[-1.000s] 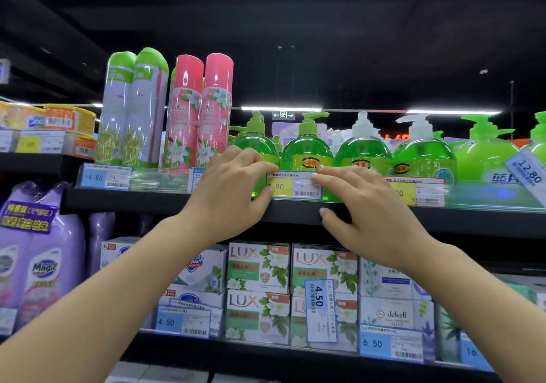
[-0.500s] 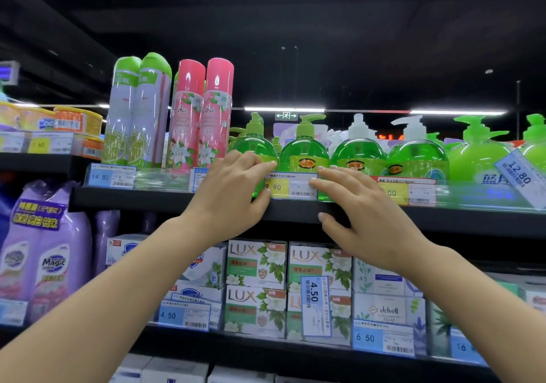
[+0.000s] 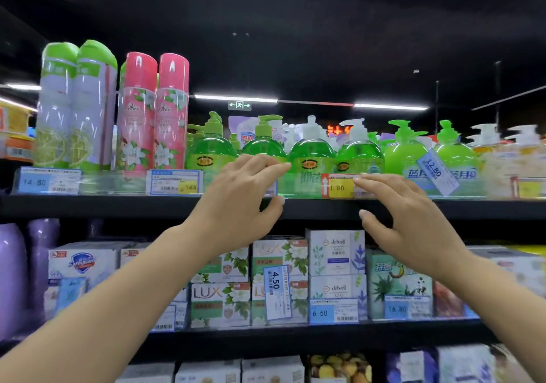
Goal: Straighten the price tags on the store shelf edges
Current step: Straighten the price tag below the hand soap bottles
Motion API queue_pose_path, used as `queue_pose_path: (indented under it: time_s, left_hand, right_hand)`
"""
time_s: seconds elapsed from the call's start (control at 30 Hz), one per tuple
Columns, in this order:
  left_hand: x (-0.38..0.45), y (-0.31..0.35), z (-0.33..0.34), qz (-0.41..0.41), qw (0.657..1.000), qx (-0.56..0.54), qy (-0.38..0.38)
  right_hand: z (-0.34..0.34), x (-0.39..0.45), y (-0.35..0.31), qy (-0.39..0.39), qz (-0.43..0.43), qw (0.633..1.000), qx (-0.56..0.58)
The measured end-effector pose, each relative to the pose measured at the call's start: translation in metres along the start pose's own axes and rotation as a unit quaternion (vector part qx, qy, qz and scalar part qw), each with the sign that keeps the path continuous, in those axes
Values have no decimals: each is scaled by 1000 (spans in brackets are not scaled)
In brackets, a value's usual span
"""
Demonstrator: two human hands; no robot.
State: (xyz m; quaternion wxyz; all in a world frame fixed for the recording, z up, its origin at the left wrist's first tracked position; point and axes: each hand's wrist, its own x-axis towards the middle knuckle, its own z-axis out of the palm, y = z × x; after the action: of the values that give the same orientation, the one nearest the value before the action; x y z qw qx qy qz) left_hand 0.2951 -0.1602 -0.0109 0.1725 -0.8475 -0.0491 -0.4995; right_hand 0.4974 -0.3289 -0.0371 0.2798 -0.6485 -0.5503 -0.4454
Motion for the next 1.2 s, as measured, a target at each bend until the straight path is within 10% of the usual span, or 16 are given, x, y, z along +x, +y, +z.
queue_pose_path:
  time_s: [1.2]
  left_hand:
    - [116,195,130,-40,998,3,-38]
  right_hand:
    - [-64,-54,214,-66,-32,997,21]
